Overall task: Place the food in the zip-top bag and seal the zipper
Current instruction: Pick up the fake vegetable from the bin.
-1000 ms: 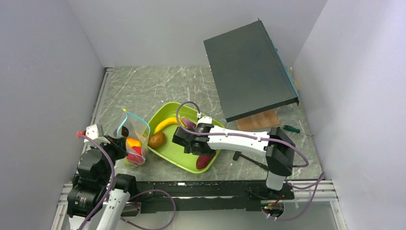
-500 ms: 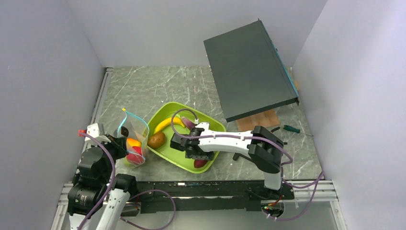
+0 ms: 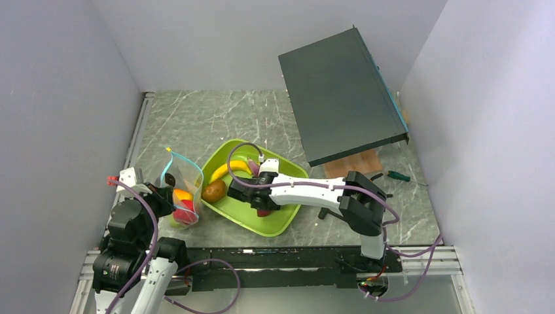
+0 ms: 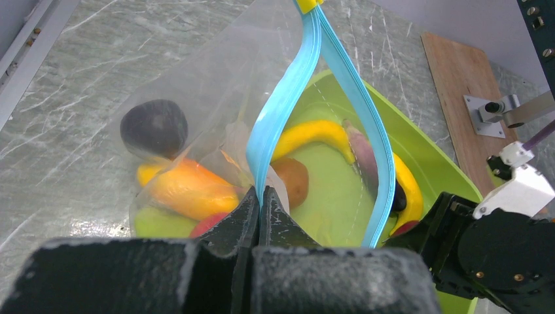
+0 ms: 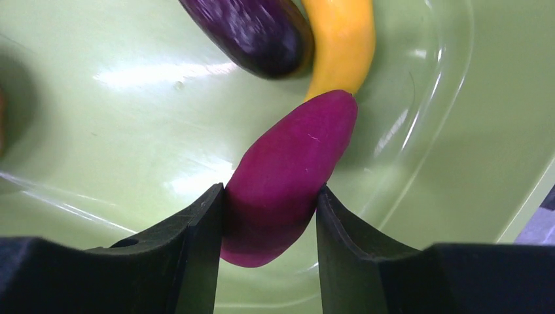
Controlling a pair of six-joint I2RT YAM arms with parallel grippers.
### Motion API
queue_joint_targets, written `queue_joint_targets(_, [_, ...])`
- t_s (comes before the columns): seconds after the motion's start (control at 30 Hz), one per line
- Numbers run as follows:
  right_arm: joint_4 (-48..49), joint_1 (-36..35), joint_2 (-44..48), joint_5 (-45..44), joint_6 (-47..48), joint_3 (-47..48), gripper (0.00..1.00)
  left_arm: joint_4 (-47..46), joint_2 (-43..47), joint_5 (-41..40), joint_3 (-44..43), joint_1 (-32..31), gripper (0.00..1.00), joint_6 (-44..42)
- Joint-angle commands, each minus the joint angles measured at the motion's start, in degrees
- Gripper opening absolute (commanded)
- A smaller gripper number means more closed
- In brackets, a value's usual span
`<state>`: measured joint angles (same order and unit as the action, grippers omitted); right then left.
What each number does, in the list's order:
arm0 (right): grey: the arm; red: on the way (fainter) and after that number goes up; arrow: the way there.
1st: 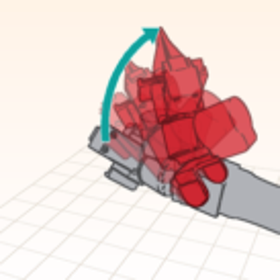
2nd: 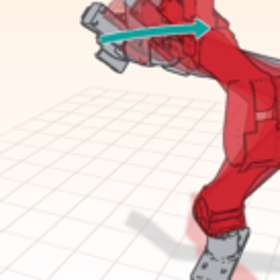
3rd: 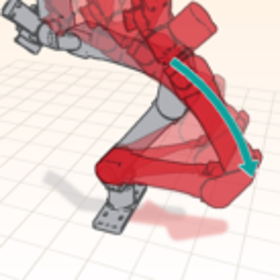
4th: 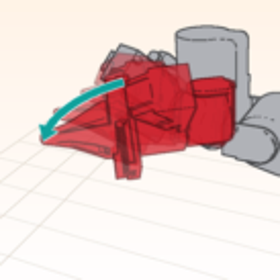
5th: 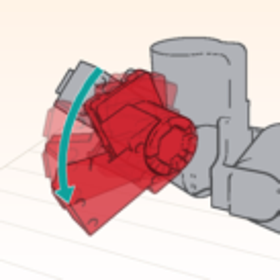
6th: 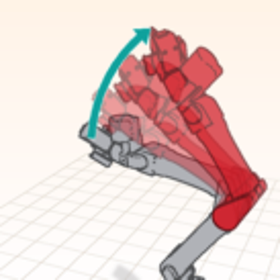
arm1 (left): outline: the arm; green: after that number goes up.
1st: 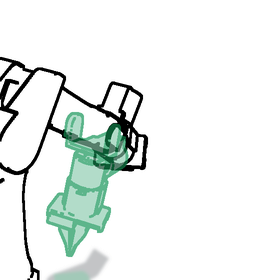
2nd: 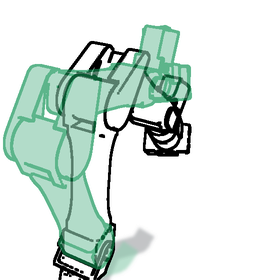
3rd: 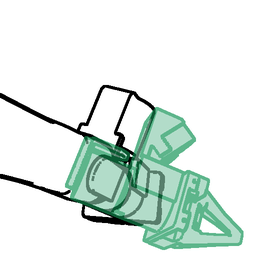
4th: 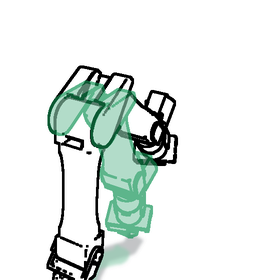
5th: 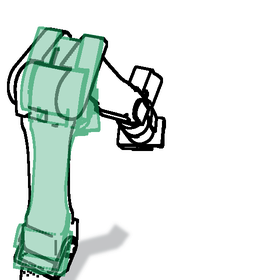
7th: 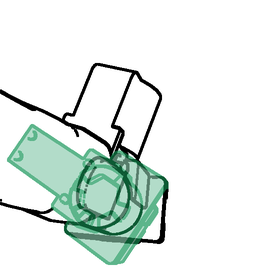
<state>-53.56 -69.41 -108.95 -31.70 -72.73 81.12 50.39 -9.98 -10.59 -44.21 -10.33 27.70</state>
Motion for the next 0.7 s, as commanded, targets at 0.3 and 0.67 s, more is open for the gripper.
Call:
queue_joint_targets(0.3, [21.3,-1.4,16.6,-8.4,21.3,-7.1,0.00,-2.7,-0.9,-0.2,0.0,-0.2,0.00,-0.4])
queue_joint_targets(0.67, [65.9,-1.3,32.4,27.1,49.4,-18.5,0.00,-2.8,-1.3,-0.1,-0.1,-0.2,0.00,-0.5])
